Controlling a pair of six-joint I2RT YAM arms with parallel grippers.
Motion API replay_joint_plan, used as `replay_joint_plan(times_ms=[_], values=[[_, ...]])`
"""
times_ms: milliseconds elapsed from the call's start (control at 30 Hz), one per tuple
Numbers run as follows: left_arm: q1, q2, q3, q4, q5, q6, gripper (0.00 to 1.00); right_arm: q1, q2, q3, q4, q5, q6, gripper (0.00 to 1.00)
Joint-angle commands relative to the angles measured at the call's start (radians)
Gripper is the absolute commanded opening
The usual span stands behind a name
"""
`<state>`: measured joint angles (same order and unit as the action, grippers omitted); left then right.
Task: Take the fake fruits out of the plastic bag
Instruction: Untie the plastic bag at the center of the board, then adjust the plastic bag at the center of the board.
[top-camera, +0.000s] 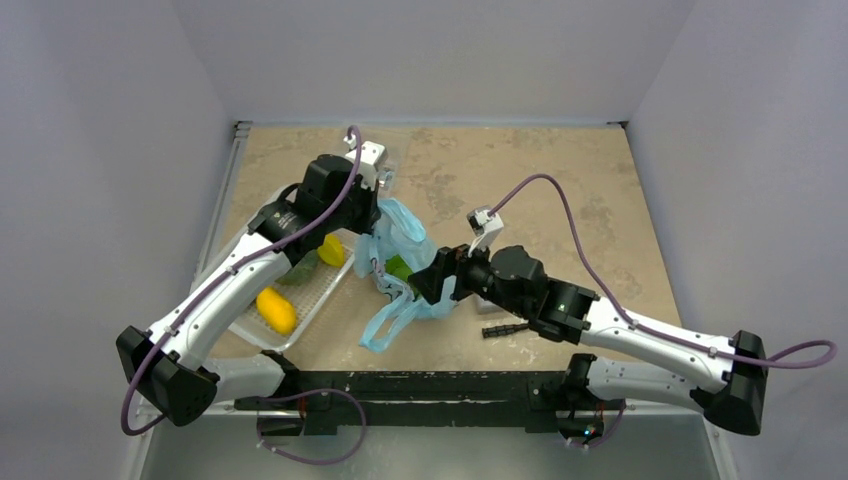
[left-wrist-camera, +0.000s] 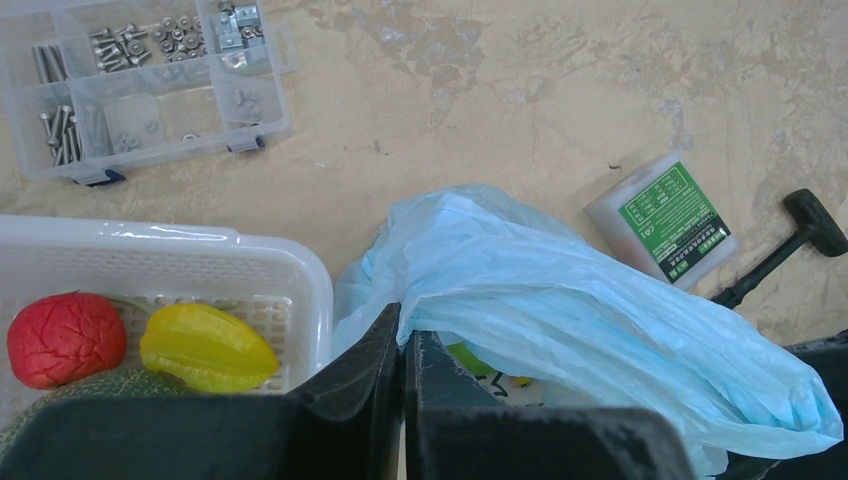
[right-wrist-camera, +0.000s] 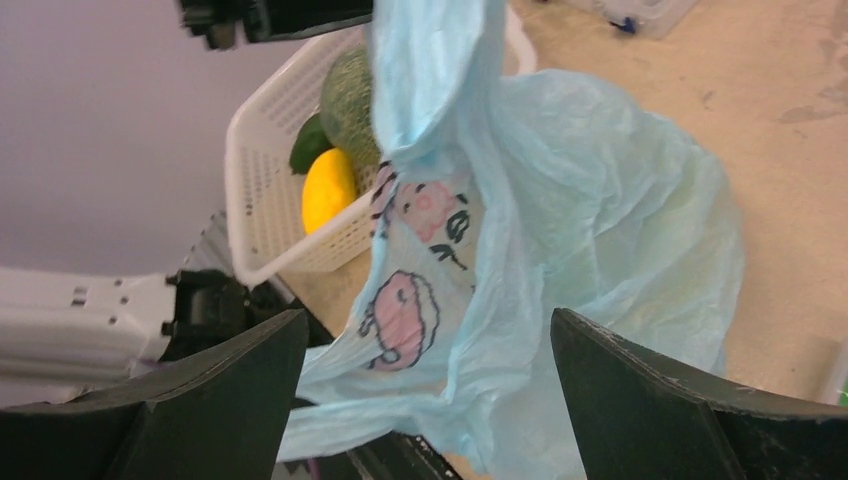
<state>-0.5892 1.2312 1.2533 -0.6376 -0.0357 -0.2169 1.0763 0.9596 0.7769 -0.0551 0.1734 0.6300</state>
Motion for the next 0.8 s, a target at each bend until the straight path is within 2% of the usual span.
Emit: replay_joint_plan(times_ms=[0,100,267,333,400,433,500,533,633,767], values=[[0.005,-0.033,0.018,0.046,0.017,0.002,0.0,0.001,0.057,0.029,0.047,0.186,0.091,0.93],[0.004,-0.032,0.019,0.045,0.029,0.002,0.0,-0.003,0.118,0.042,0.083,0.227,0.08,0.88],[0.004,-0.035,0.02,0.044,0.031,-0.001,0.0,-0.008,0.277,0.117,0.114,0.181,-0.004,0.84],[0.005,-0.032,0.018,0.045,0.031,-0.004,0.0,-0.009,0.352,0.159,0.091,0.206,-0.004,0.69],[0.003,-0.028,0.021,0.041,0.062,-0.008,0.0,-0.009,0.393,0.179,0.084,0.218,0.006,0.42],[0.001,-0.025,0.026,0.033,0.064,-0.011,0.06,-0.008,0.403,0.179,0.093,0.216,0.011,0.31],[-0.025,-0.026,0.025,0.023,0.012,-0.003,0.36,-0.008,0.408,0.173,0.118,0.204,0.024,0.13],[-0.053,-0.027,0.028,0.008,-0.047,0.003,0.53,-0.009,0.405,0.169,0.131,0.189,0.028,0.08],[-0.092,-0.052,0.038,-0.072,-0.11,-0.041,0.74,-0.009,0.397,0.158,0.147,0.163,0.035,0.0],[-0.09,-0.18,-0.039,-0.148,-0.157,-0.206,0.92,-0.008,0.389,0.136,0.172,0.143,0.039,0.0]])
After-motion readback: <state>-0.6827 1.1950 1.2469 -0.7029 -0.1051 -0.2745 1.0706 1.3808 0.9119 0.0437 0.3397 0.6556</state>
